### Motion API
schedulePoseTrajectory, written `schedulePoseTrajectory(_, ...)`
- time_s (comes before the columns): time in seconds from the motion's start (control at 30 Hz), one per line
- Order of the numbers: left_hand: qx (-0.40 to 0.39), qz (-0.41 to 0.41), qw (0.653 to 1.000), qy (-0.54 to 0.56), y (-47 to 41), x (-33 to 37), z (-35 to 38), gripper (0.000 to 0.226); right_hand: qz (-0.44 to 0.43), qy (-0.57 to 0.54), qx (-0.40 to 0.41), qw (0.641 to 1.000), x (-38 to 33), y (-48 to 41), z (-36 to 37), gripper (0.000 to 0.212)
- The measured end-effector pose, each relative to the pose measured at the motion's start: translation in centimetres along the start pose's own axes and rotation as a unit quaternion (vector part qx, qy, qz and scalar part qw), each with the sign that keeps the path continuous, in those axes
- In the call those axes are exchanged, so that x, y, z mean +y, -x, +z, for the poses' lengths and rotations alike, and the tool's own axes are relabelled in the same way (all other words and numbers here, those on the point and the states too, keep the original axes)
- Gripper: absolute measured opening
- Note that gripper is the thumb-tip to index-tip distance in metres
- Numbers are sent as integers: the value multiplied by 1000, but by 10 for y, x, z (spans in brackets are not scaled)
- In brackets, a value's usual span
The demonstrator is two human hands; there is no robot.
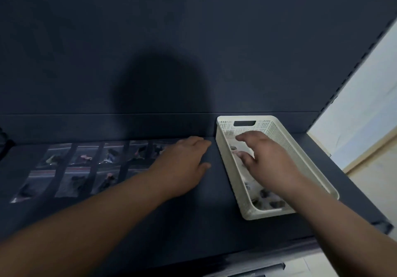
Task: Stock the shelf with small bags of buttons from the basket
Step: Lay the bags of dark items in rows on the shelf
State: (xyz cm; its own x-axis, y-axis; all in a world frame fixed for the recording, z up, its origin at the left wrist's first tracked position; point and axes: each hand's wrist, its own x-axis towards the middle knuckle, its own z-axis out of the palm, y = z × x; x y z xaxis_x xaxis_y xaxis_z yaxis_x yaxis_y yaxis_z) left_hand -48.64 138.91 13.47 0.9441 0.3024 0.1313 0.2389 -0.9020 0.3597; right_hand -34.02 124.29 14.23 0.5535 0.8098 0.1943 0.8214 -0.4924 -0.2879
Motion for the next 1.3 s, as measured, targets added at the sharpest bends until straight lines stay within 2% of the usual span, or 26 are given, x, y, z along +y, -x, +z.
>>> schedulePoseTrajectory(0.1, -7, -2, 1000, 10, -14, 15, 6, 53, 62, 8, -86, 994, 33, -15, -2, 44)
schedulePoseTrajectory(0.27, -17, -20, 1000, 3, -28, 32, 16, 52, 77, 77, -260, 959, 64, -43, 7, 76)
schedulePoseTrajectory(0.33, -16, -29, 999, 6, -30, 36, 19, 52, 88, 98, -293, 947, 72, -51, 18, 71)
schedulePoseTrajectory(0.43, -12, -48, 999, 7, -30, 38, 22, 51, 64, 35, -265, 961, 80, -57, 35, 30)
schedulePoseTrajectory(0.5, -10, -59, 998, 6, -29, 39, 23, 50, 48, -39, -251, 966, 82, -60, 41, 17)
schedulePoseTrajectory(0.6, -6, -75, 997, 4, -27, 39, 24, 51, 37, -85, -212, 973, 83, -69, 43, 24)
schedulePoseTrajectory(0.67, -4, -82, 997, -2, -26, 40, 24, 51, 25, -85, -190, 978, 82, -74, 44, 54)
schedulePoseTrajectory(0.73, -3, -90, 996, -6, -25, 40, 24, 51, -4, -65, -225, 972, 79, -76, 45, 88)
schedulePoseTrajectory(0.77, -6, -93, 996, -9, -25, 41, 23, 51, -21, -48, -252, 966, 78, -77, 46, 94)
schedulePoseTrajectory(0.83, -10, -99, 995, -13, -24, 42, 23, 51, -49, -23, -270, 961, 78, -79, 50, 82)
schedulePoseTrajectory(0.93, -11, -109, 994, -10, -21, 43, 23, 51, -69, -28, -229, 971, 80, -82, 54, 34)
schedulePoseTrajectory(1.0, -7, -113, 993, -12, -20, 42, 24, 51, -69, -31, -217, 973, 81, -81, 54, 17)
schedulePoseTrajectory(1.03, -6, -113, 993, -12, -20, 42, 24, 51, -68, -32, -216, 974, 83, -81, 53, 15)
schedulePoseTrajectory(1.1, -2, -111, 994, -4, -18, 43, 24, 50, -63, -52, -205, 975, 87, -80, 50, 24)
schedulePoseTrajectory(1.17, 8, -123, 992, 24, -17, 45, 22, 49, -28, -155, -194, 968, 87, -78, 43, 29)
schedulePoseTrajectory(1.23, 33, -153, 985, 67, -16, 47, 21, 43, 12, -269, -179, 946, 81, -73, 31, 23)
schedulePoseTrajectory(1.3, 57, -195, 966, 161, -16, 51, 18, 26, 9, -301, -144, 943, 70, -69, 15, 24)
